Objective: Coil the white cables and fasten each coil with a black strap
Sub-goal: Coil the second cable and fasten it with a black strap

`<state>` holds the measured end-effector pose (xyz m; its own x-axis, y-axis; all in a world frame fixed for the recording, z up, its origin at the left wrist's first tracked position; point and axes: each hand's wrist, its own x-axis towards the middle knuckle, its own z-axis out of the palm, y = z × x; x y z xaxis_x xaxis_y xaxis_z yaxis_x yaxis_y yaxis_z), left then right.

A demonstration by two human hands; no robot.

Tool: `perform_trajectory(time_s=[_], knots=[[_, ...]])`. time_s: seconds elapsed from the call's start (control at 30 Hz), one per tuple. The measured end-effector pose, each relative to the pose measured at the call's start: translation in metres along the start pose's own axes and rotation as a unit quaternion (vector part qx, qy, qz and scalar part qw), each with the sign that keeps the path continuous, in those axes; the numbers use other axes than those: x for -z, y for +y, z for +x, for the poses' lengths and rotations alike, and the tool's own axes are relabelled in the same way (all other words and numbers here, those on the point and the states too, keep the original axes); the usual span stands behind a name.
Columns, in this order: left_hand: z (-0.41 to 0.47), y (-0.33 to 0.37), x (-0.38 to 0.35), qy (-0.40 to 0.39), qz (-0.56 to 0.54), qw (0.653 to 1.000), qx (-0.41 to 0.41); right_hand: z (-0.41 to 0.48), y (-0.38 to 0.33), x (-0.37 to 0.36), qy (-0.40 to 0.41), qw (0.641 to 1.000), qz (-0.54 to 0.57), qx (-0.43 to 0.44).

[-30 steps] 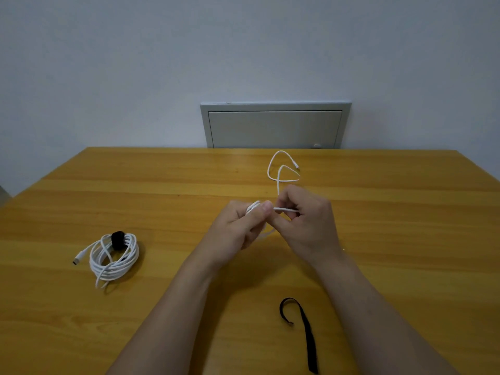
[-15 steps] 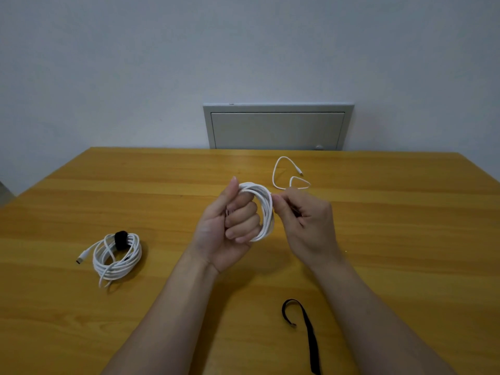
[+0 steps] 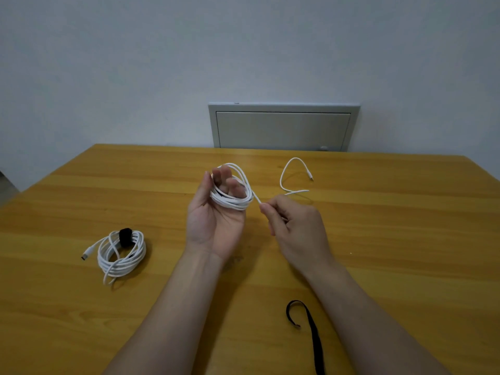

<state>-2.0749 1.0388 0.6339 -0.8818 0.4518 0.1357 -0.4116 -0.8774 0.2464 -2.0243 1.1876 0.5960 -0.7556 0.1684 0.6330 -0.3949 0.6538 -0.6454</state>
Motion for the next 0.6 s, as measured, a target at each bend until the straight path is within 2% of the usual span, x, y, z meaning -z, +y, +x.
perform_trajectory(time_s=[0.1, 0.23, 0.33, 0.37, 0.4, 0.47, 0.53, 0.6], knots=[[-0.001, -0.003, -0.005, 0.027, 0.042, 0.998, -0.036, 0.001, -0.002, 0.0, -0.015, 0.998, -0.055, 0.019], [0.001, -0.007, -0.008, 0.047, 0.136, 0.985, -0.091, -0.002, -0.005, 0.001, -0.079, 0.991, -0.102, 0.035], [0.005, -0.014, -0.003, 0.088, 0.272, 0.945, -0.163, -0.002, -0.006, 0.001, -0.085, 0.988, -0.12, 0.044], [0.004, -0.018, -0.001, 0.096, 0.354, 0.911, -0.19, -0.002, -0.008, 0.002, -0.083, 0.988, -0.122, 0.048], [0.001, -0.022, 0.001, 0.091, 0.451, 0.862, -0.214, -0.001, -0.011, 0.003, -0.085, 0.988, -0.123, 0.051], [-0.004, -0.028, 0.008, 0.054, 0.623, 0.745, -0.232, -0.001, -0.014, 0.007, -0.083, 0.988, -0.119, 0.052], [-0.005, -0.027, 0.013, 0.026, 0.729, 0.643, -0.234, 0.0, -0.015, 0.013, -0.062, 0.99, -0.116, 0.052], [-0.004, -0.025, 0.016, 0.022, 0.797, 0.556, -0.236, 0.002, -0.014, 0.018, -0.048, 0.991, -0.11, 0.063]])
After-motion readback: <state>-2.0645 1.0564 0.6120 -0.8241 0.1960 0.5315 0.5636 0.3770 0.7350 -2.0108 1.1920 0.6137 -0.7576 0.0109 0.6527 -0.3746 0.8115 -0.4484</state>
